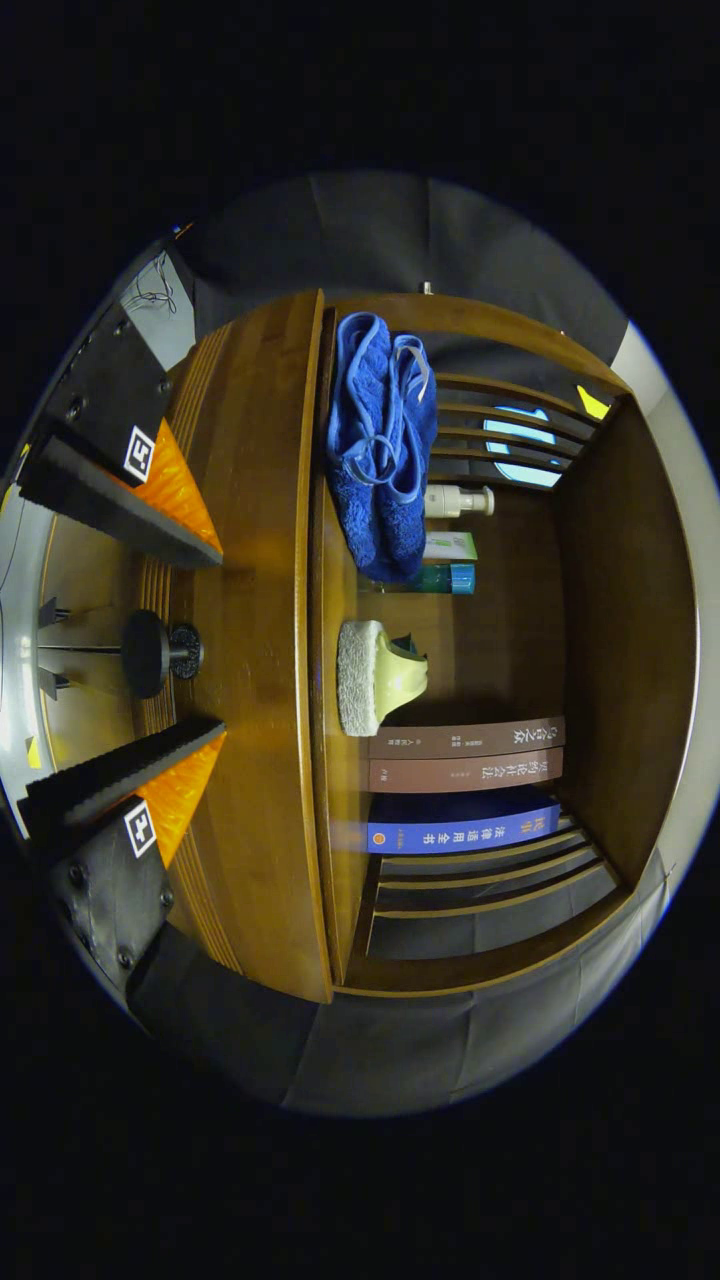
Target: Pull open the drawer, take out the items inside it, and place them on the countertop above the cabinet.
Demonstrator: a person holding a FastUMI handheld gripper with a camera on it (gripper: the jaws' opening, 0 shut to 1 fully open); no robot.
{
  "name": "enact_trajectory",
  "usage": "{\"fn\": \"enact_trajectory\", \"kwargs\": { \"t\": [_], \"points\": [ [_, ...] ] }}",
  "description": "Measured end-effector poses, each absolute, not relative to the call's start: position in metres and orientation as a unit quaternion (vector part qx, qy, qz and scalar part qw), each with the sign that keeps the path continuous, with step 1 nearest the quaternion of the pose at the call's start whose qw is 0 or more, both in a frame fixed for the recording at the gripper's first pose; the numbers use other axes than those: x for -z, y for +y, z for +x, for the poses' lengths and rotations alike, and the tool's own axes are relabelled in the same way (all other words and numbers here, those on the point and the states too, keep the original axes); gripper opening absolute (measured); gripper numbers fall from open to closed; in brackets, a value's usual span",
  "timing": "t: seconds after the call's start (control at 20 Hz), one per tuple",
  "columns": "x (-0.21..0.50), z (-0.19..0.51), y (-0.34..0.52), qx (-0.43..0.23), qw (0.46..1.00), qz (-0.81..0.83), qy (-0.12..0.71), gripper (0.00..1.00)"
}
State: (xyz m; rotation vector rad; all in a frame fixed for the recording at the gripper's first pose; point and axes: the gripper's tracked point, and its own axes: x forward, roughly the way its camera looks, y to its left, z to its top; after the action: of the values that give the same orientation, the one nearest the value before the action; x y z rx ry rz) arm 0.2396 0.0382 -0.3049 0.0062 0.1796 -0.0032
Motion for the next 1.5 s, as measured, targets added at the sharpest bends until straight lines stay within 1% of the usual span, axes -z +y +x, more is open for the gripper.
{"fn": "enact_trajectory", "kwargs": {
  "t": [0.15, 0.3, 0.7, 1.1, 1.5],
  "points": [
    [0.306, 0.243, 0.035, 0.005, 0.996, 0.006, 0.086, 0.99],
    [0.309, 0.234, 0.03, 0.01, 0.994, 0.019, 0.109, 1.0],
    [0.207, 0.151, 0.025, 0.004, 0.998, 0.022, 0.063, 0.99],
    [0.109, 0.099, 0.032, -0.016, 0.998, 0.011, 0.06, 1.0],
    [0.076, 0.064, 0.04, -0.012, 0.998, -0.014, 0.064, 1.0]
  ]
}}
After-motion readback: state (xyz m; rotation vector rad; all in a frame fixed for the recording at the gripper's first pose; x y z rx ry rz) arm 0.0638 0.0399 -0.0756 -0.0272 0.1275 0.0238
